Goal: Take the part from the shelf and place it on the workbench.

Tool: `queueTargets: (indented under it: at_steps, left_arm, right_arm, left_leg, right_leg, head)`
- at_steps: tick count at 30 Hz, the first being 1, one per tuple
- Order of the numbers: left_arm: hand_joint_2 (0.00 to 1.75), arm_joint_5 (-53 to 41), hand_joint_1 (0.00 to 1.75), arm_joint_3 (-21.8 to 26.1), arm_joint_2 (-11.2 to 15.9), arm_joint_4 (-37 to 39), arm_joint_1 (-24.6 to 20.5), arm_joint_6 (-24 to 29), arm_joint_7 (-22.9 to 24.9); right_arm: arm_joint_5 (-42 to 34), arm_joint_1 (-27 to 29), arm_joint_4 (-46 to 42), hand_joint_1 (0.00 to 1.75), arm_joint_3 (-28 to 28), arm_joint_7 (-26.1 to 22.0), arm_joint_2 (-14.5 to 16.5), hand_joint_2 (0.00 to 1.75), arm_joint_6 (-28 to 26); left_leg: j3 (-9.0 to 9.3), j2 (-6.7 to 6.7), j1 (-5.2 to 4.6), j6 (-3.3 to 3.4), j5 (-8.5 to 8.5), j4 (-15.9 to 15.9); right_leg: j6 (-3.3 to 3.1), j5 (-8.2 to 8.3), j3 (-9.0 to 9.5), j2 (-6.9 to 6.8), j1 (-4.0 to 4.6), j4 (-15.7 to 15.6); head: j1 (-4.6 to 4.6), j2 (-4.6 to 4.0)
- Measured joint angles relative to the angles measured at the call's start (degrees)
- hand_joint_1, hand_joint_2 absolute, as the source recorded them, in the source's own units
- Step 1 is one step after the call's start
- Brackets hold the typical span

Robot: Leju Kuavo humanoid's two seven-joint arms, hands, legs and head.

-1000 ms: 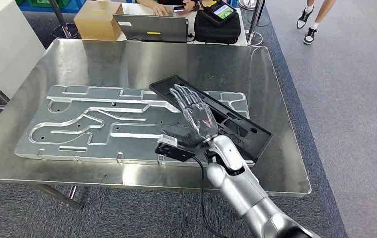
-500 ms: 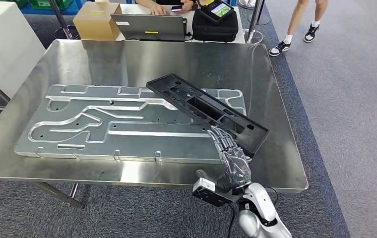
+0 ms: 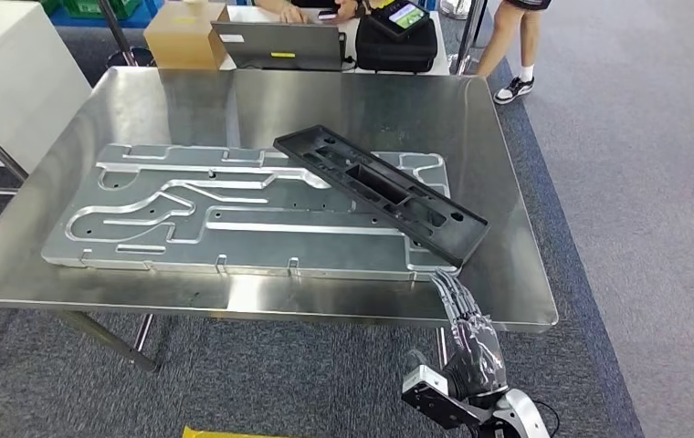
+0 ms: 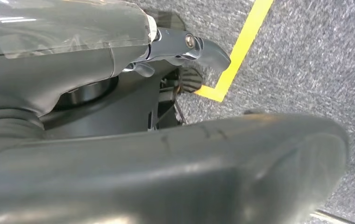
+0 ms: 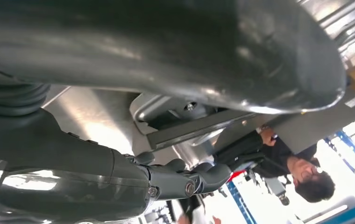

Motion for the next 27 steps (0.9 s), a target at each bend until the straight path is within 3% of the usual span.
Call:
queueTargets:
  at_steps: [2, 4, 6, 7, 8, 9, 11, 13, 14, 16, 17, 19, 21, 22, 23, 24, 25, 27]
  left_arm:
    - [0.0, -0.1, 0.0, 0.0, 0.0, 0.0, 0.0, 0.0, 0.0]
    - [0.0, -0.1, 0.0, 0.0, -0.1, 0.0, -0.1, 0.0, 0.0]
    - [0.0, -0.1, 0.0, 0.0, -0.1, 0.0, 0.0, 0.0, 0.0]
    - [0.0, -0.2, 0.0, 0.0, -0.2, 0.0, 0.0, 0.0, 0.0]
    - [0.0, -0.2, 0.0, 0.0, -0.2, 0.0, 0.0, -0.1, 0.0]
    - [0.0, -0.3, 0.0, 0.0, -0.2, 0.0, 0.0, -0.1, 0.0]
    - [0.0, -0.6, 0.0, 0.0, -0.2, 0.0, 0.0, -0.2, 0.0]
    - [0.0, -0.8, 0.0, 0.0, -0.3, 0.0, -0.1, -0.4, 0.0]
    - [0.0, -0.8, 0.0, 0.0, -0.4, 0.0, -0.1, -0.5, 0.0]
    - [0.0, -0.8, 0.0, 0.0, -0.4, 0.0, -0.2, -0.6, 0.0]
    - [0.0, -0.8, 0.0, 0.0, -0.4, 0.0, -0.2, -0.6, 0.0]
    - [0.0, -0.8, 0.0, 0.0, -0.3, 0.0, -0.2, -0.5, 0.0]
    - [0.0, -0.8, 0.0, 0.0, -0.2, 0.0, -0.2, -0.4, 0.0]
    - [0.0, -0.8, 0.0, 0.0, -0.1, 0.0, -0.2, -0.3, 0.0]
    - [0.0, -0.8, 0.0, 0.0, -0.1, 0.0, -0.2, -0.1, 0.0]
    - [0.0, -0.8, 0.0, 0.0, 0.0, 0.0, -0.2, 0.0, 0.1]
    - [0.0, -0.8, 0.0, 0.0, 0.1, 0.0, -0.2, 0.1, 0.1]
    - [0.0, -0.8, 0.0, 0.0, 0.1, 0.0, -0.2, 0.1, 0.1]
  right_arm:
    - [-0.3, 0.4, -0.2, 0.0, -0.7, -0.1, -0.4, 0.0, 0.0]
    - [-0.3, 0.7, -0.4, 0.0, -1.2, -0.2, -0.7, 0.0, 0.0]
    - [-0.3, 1.0, -0.4, 0.0, -1.7, -0.1, -0.8, 0.0, 0.0]
    - [-0.3, 1.1, -0.4, 0.0, -1.9, -0.2, -0.9, 0.0, 0.0]
    - [-0.4, 1.3, -0.4, 0.0, -2.2, -0.2, -1.0, 0.0, 0.0]
    - [-0.6, 1.6, -0.5, 0.0, -2.5, -0.3, -1.2, 0.0, 0.0]
    - [-1.2, 2.2, -0.8, 0.0, -3.0, -0.5, -1.6, 0.0, -0.2]
    - [-1.7, 2.6, -1.3, 0.0, -3.6, -0.7, -1.9, 0.0, -0.4]
    - [-1.8, 2.7, -1.4, 0.0, -3.8, -0.7, -2.0, 0.0, -0.5]
    - [-2.0, 3.1, -1.4, 0.0, -4.0, -0.8, -2.0, 0.0, -0.7]
    - [-2.1, 3.2, -1.4, 0.0, -4.0, -0.8, -2.0, 0.0, -0.7]
    - [-2.1, 3.4, -1.3, 0.0, -4.0, -0.8, -1.9, 0.0, -0.7]
    - [-2.1, 3.5, -1.1, 0.0, -4.0, -0.8, -1.9, 0.0, -0.7]
    - [-2.1, 3.5, -1.0, 0.0, -4.0, -0.8, -1.9, 0.0, -0.8]
    - [-2.1, 3.5, -0.8, 0.0, -4.0, -0.8, -1.9, 0.0, -0.8]
    - [-2.3, 3.5, -0.6, 0.0, -4.0, -0.9, -1.9, 0.0, -0.8]
    - [-2.6, 3.5, -0.4, 0.0, -4.0, -1.0, -1.9, 0.0, -0.8]
    - [-3.8, 3.5, 0.0, 0.0, -4.0, -1.6, -1.9, 0.0, -0.9]
  left_leg:
    - [-0.76, 0.18, 0.09, 0.91, 1.04, -0.4]
    - [-1.99, 0.44, 0.17, 1.79, 2.32, -0.6]
    - [-3.55, 0.57, -0.05, 2.21, 3.45, -0.5]
    - [-4.38, 0.6, -0.17, 2.24, 4.02, -0.4]
    - [-5.22, 0.61, -0.27, 2.23, 4.53, -0.3]
    - [-6.01, 0.61, -0.34, 2.18, 4.97, 0.0]
    - [-7.34, 0.56, -0.45, 1.97, 5.63, 0.6]
    - [-8.08, 0.56, -0.55, 1.54, 6.18, 1.2]
    - [-8.27, 0.6, -0.54, 1.25, 6.5, 1.3]
    - [-8.53, 0.63, -0.53, 0.59, 7.13, 1.3]
    - [-8.89, 0.56, -0.54, 0.25, 6.58, 1.7]
    - [-10.29, 0.42, -0.38, -0.45, 2.62, 5.3]
    - [-12.01, 0.39, 0.05, -1.18, -2.58, 12.2]
    - [-12.39, 0.4, 0.24, -1.49, -3.7, 15.2]
    - [-12.06, 0.41, 0.43, -1.76, -3.5, 16.8]
    - [-10.76, 0.42, 0.62, -1.98, -2.2, 16.4]
    - [-8.51, 0.42, 0.81, -2.17, -0.49, 13.9]
    - [-2.86, 0.35, 0.97, -2.28, 0.72, 5.7]
  right_leg:
    - [0.7, -0.79, -0.48, 0.17, -0.18, 0.5]
    - [1.14, -5.48, -2.03, 0.31, -0.38, 4.6]
    - [1.49, -10.87, -3.99, 0.3, -0.41, 11.9]
    - [1.6, -11.95, -4.36, 0.3, -0.4, 14.9]
    - [1.63, -11.63, -3.9, 0.3, -0.38, 16.2]
    - [1.54, -10.21, -2.42, 0.3, -0.35, 15.5]
    - [0.89, -7.56, 3.4, 0.3, -0.06, 8.4]
    - [0.11, -7.77, 8.53, 0.28, 0.39, 0.7]
    - [-0.21, -8.31, 9.59, 0.27, 0.59, -1.2]
    - [-0.75, -7.84, 9.45, 0.17, 0.5, -2.1]
    - [-1.16, -7.28, 9.06, 0.07, 0.29, -2.3]
    - [-1.85, -6.0, 7.9, -0.18, -0.18, -2.7]
    - [-2.02, -4.92, 6.49, -0.31, -0.19, -2.5]
    - [-1.91, -4.4, 5.76, -0.37, -0.2, -2.4]
    - [-1.75, -3.91, 5.0, -0.43, -0.25, -2.2]
    - [-1.54, -3.46, 4.22, -0.47, -0.35, -2.0]
    - [-1.27, -3.09, 3.46, -0.49, -0.48, -1.6]
    - [-0.59, -2.51, 2.14, -0.48, -0.62, -0.8]
  head:
    - [-0.01, 0.0]
    - [-0.01, 0.01]
    - [-0.01, 0.0]
    - [0.0, -0.01]
    - [0.0, -0.01]
    - [0.0, -0.01]
    - [0.0, 0.0]
    - [-0.02, 0.0]
    - [-0.02, 0.0]
    - [-0.02, -0.01]
    - [-0.02, -0.01]
    - [-0.04, -0.01]
    - [-0.05, -0.01]
    - [-0.05, -0.01]
    - [-0.05, -0.01]
    - [-0.04, -0.01]
    - [-0.05, -0.01]
    - [-0.05, -0.01]
